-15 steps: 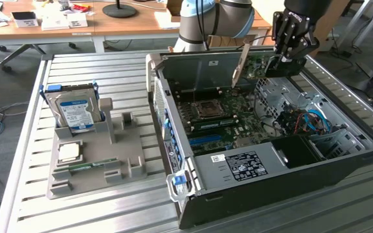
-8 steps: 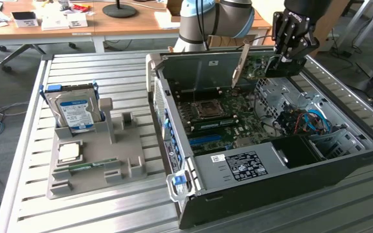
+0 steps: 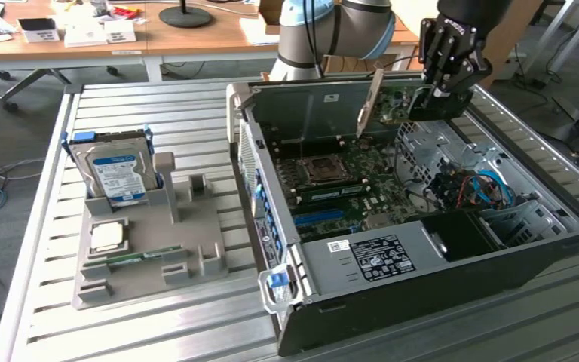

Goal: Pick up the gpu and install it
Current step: 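Insert the gpu into the slot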

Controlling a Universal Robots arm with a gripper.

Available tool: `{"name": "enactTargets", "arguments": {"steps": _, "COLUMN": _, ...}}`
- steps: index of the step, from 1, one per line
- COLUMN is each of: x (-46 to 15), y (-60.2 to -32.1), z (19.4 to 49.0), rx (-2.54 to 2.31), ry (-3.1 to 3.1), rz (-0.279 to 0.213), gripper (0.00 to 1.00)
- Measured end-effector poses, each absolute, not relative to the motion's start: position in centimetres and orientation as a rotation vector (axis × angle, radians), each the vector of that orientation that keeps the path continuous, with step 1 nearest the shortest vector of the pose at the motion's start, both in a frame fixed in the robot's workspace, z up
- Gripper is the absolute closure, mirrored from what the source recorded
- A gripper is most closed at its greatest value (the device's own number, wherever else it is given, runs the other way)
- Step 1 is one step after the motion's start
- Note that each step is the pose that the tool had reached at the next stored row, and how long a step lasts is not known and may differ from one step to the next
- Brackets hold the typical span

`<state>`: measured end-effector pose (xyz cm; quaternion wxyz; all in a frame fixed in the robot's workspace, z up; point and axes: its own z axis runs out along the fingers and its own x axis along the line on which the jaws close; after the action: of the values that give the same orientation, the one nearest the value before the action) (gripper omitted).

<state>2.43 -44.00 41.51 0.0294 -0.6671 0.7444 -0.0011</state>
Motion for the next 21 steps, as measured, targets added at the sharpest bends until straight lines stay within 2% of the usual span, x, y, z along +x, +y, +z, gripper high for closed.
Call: {"name": "enactTargets", "arguments": {"steps": 21, "x": 1.73, "y": -44.0, "z": 41.5, "rx": -2.057, "ry": 2.295, "rz": -0.005, "gripper": 0.73}}
